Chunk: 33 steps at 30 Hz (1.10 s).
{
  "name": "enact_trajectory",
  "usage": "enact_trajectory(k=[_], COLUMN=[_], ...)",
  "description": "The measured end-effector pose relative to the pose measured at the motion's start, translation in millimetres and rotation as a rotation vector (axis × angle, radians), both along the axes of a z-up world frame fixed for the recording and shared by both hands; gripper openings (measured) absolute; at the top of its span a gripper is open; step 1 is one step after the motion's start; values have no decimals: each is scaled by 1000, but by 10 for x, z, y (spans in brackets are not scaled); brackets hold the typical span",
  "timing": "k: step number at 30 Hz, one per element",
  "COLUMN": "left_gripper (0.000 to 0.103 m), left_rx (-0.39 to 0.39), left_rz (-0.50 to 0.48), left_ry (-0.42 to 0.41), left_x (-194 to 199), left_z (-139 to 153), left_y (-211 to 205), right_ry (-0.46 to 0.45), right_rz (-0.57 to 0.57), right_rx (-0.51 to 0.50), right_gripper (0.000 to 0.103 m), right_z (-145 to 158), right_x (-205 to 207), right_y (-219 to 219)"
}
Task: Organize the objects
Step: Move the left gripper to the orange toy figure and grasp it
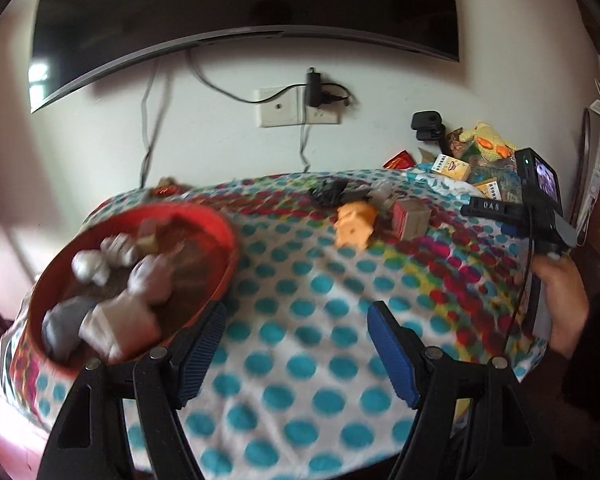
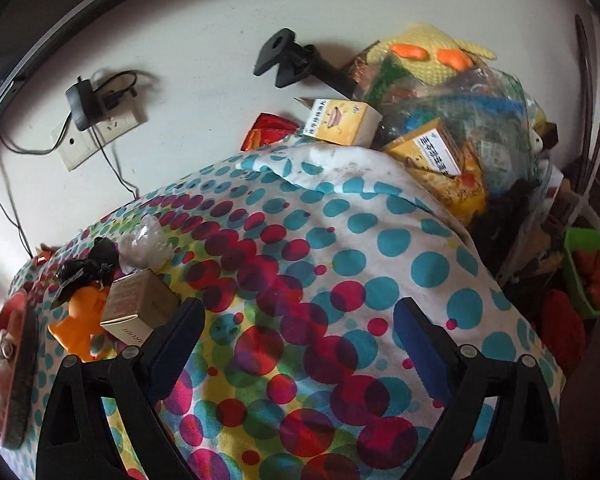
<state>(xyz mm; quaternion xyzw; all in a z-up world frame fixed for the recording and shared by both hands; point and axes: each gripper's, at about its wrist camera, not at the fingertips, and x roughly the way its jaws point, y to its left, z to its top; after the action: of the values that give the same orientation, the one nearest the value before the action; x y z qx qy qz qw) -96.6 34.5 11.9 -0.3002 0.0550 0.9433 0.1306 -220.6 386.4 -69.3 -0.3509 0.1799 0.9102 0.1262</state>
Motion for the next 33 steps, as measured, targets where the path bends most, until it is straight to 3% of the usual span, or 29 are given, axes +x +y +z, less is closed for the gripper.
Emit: enact_trajectory(k=[6, 16, 19, 28, 29, 30, 33], left_gripper=[75, 75, 75, 75, 71, 58, 47], left_rx=[10, -93, -136, -103, -96, -88, -79], left_rz=[-64, -88, -69, -42, -39, -41, -45], left_ry=[-71, -210, -243, -279, -282, -280, -290], left_x=[-783, -1761, -1940, -2129, -2137, -2132, -2111], left_z=[-53, -534, -675, -825, -825, -818, -798], left_y=[529, 1143, 1258, 1313, 1311, 1314, 1361], right_ry=[-18, -25, -24, -20, -20, -20, -17], right_rz=[-15, 0, 8, 10, 9, 9, 10], right_rx=[-111, -109, -113, -118, -117, -117, -120], right_gripper=[98, 102, 103, 103, 103, 103, 103], right_z=[-115, -122, -124, -123, -123, -123, -121], right_x=[-10, -31, -42, -35, -37, -37, -32], right_y=[165, 152, 147, 152, 151, 150, 155])
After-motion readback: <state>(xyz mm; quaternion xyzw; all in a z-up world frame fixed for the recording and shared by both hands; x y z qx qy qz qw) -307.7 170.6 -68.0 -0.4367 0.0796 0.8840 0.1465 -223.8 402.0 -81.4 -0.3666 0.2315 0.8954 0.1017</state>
